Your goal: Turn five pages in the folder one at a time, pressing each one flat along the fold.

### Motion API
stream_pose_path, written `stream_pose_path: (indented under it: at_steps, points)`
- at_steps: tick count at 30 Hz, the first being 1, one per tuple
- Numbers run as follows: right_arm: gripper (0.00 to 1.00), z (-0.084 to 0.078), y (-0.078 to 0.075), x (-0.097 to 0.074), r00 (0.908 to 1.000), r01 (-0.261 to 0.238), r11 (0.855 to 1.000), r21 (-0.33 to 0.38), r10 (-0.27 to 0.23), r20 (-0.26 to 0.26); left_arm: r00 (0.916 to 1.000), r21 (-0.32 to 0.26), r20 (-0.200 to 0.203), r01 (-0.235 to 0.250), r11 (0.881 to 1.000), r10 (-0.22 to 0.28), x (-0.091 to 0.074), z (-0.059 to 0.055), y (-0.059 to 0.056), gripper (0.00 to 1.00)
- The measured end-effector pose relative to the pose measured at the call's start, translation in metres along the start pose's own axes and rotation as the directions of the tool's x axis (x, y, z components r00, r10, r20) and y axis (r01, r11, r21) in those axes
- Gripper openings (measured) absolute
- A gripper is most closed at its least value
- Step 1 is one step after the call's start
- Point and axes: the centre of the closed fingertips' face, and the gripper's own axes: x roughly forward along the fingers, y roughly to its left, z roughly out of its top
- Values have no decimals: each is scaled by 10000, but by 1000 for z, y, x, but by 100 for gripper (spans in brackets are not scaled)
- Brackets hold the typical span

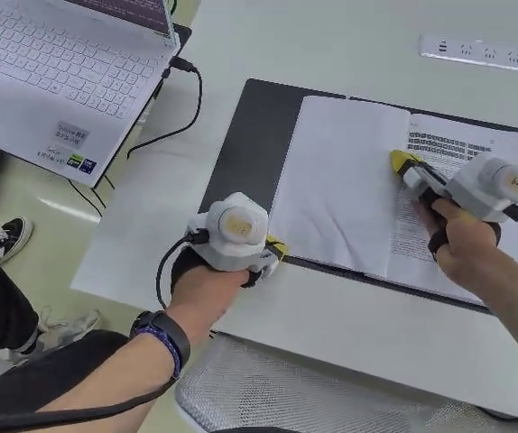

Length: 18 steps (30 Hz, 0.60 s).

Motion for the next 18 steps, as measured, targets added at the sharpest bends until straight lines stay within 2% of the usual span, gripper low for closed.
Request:
stream_pose_path:
  at_steps: [6,12,18]
  points:
    - [0,-12,8,-16,9996,-171,9996,-209,166,-223,10000,89,10,-19,10000,19,0,0,-1,0]
    - [0,-23,11,-30,9992,-301,9995,-67,299,-255,10000,76,62,-38,10000,37,0,0,-1,0]
    - [0,-44,22,-46,9959,-569,9975,-426,537,-726,9999,99,134,-25,9999,24,-1,0,-1,0]
